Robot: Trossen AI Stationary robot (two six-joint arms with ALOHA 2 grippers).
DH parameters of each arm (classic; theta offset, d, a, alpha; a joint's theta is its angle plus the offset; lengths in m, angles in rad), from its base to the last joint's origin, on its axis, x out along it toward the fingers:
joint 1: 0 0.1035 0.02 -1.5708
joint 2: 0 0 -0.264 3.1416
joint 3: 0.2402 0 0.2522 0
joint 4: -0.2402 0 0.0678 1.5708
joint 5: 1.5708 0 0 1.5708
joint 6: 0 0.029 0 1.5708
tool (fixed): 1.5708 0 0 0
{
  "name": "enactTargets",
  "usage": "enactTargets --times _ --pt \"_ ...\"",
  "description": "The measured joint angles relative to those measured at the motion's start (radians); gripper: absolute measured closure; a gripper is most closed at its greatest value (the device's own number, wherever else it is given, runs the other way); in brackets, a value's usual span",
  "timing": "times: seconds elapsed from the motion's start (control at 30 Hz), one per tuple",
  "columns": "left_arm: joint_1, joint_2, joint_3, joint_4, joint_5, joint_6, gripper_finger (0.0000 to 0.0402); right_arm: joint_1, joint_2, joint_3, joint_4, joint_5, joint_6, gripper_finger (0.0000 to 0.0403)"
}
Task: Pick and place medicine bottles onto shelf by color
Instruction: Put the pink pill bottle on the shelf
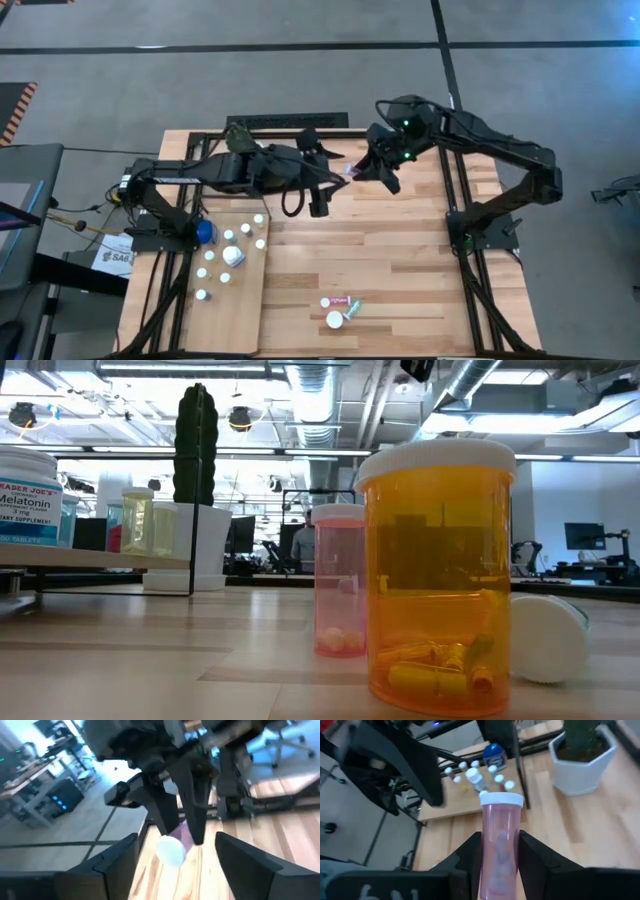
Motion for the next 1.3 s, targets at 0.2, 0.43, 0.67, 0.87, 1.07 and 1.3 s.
enactTargets --times 0.2,0.43,0.67,0.87,1.07,1.3 --pt "0.003 0.017 0.001 0.009 0.056 0.112 0.0123 0.055 0.004 0.003 -0.002 -0.026 0.085 0.0280" --pt "0.003 0.019 0.001 -0.020 0.158 0.150 0.0123 0.109 0.005 0.003 0.054 -0.048 0.176 0.0280" --pt "-0.004 0.019 0.000 -0.030 0.166 0.169 0.0132 0.152 0.005 0.003 0.087 -0.048 0.202 0.0280" --pt "-0.014 0.019 0.000 -0.036 0.190 0.216 0.0191 0.164 0.005 0.003 0.108 -0.048 0.224 0.0280" --pt "-0.014 0.019 0.000 -0.039 0.217 0.219 0.0267 0.161 0.005 0.004 0.107 -0.048 0.227 0.0280" --pt "-0.014 0.019 0.000 -0.041 0.231 0.217 0.0319 0.162 0.004 0.004 0.102 -0.050 0.226 0.0280"
